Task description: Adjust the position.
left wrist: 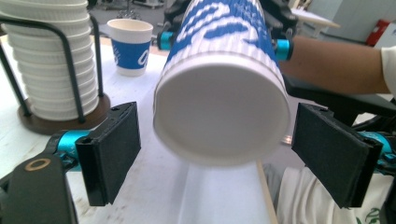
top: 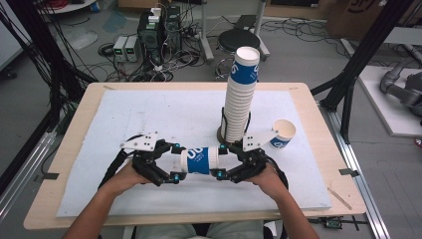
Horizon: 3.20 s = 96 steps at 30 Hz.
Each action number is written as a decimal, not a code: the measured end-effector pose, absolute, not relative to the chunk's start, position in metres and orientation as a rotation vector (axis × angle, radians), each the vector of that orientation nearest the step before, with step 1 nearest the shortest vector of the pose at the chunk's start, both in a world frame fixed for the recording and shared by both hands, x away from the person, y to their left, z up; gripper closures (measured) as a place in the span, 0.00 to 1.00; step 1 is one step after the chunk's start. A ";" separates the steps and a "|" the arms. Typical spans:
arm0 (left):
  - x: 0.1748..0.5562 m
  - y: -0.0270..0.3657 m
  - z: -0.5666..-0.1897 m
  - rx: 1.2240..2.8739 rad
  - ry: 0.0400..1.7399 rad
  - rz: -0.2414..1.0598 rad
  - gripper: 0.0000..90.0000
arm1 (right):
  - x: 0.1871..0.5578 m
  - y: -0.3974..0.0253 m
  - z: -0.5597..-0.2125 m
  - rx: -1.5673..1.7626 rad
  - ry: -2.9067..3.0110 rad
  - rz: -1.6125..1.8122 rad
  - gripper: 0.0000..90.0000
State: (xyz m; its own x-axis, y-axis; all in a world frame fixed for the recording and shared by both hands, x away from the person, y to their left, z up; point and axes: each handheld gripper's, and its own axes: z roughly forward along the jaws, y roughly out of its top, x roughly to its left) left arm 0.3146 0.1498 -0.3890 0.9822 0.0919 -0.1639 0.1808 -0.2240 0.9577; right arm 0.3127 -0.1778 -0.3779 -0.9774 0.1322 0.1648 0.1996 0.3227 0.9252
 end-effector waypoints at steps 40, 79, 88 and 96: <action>0.324 0.119 -0.350 2.190 0.115 -0.017 0.18 | 0.323 -0.124 -0.321 -0.079 -3.038 -1.066 0.33; 0.326 0.098 -0.370 2.257 0.040 -0.034 0.34 | 0.318 -0.099 -0.317 0.026 -3.131 -0.794 0.30; 0.327 0.120 -0.377 2.055 0.123 -0.004 0.33 | 0.322 -0.115 -0.300 -0.131 -3.006 -1.172 0.23; 0.330 0.136 -0.386 1.908 0.223 0.022 0.33 | 0.326 -0.141 -0.293 -0.337 -2.932 -1.461 0.22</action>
State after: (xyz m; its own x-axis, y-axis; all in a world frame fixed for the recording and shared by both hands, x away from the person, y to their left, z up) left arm 0.3301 0.1361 -0.3859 0.9817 0.1656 -0.0941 0.1444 -0.3252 0.9346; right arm 0.3260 -0.1413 -0.2926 -0.9678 0.2479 -0.0438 0.1143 0.5878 0.8009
